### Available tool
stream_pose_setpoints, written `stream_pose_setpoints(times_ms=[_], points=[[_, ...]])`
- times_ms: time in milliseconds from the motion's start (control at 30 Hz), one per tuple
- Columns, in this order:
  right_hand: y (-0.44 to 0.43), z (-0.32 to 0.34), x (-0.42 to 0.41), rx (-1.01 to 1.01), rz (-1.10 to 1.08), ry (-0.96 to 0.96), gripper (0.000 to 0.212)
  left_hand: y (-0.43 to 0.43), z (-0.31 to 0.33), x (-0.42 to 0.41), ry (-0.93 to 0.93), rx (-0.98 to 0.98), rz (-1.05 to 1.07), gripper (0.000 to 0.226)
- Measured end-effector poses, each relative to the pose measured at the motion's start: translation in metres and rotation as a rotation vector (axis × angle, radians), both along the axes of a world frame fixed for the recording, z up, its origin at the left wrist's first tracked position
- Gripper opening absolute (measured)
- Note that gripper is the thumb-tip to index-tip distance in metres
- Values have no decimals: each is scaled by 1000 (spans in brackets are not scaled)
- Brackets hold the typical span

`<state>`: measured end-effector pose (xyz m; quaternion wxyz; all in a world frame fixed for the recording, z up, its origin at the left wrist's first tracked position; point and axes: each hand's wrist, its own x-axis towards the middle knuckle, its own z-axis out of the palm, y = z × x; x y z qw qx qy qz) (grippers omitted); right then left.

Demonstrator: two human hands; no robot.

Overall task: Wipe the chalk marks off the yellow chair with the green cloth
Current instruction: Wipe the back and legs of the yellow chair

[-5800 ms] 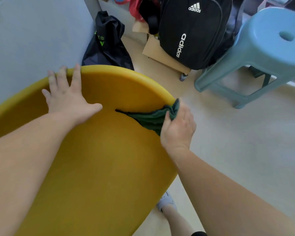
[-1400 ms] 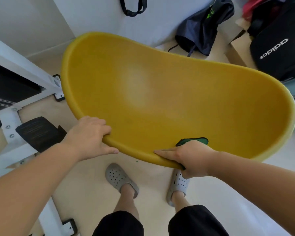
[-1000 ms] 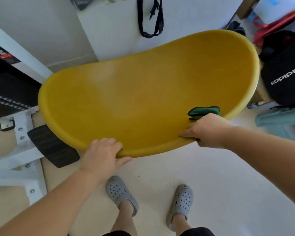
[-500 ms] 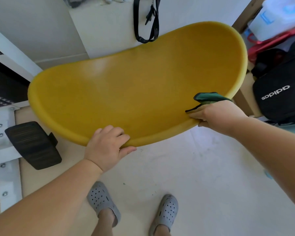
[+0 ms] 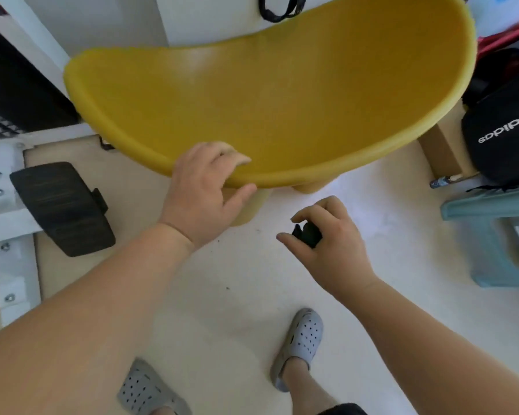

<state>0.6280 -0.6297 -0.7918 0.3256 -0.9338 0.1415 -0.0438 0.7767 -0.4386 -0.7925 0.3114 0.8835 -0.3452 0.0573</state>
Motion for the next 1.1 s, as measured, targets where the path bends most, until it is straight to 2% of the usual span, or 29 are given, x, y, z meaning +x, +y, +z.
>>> stream_pose_setpoints(times_ms=[67, 100, 200, 267, 300, 367, 467, 667, 733, 833, 933, 1033, 1100], points=[[38, -17, -6, 89, -22, 55, 28, 37, -8, -27, 8, -45, 22, 32], [56, -25, -8, 121, -14, 89, 25, 56, -14, -43, 76, -37, 36, 32], [110, -41, -5, 295, 0, 224, 9, 106, -46, -79, 540, 39, 86, 34], [139, -52, 3, 448, 61, 253, 13, 125, -70, -89, 855, 61, 74, 44], [151, -59, 8, 503, 119, 239, 18, 132, -82, -89, 975, 17, 46, 47], [167, -81, 19, 539, 249, 206, 23, 142, -105, -84, 1101, -136, 4, 33], [176, -127, 32, 458, 347, 157, 26, 153, -151, -71, 1020, -205, 118, 13], [159, -236, 64, 88, 412, -7, 42, 158, -240, -30, 713, -158, 219, 16], [155, -256, 77, -57, 393, -73, 38, 157, -254, -16, 642, -124, 190, 15], [155, -265, 97, -211, 406, -222, 23, 155, -259, 7, 464, -79, 173, 19], [158, -253, 105, -242, 364, -301, 19, 149, -242, 19, 292, -76, 278, 13], [162, -224, 103, -219, 331, -345, 20, 135, -215, 19, 248, -203, 355, 9], [166, -204, 105, -242, 325, -381, 21, 124, -202, 17, 289, -376, 408, 16]])
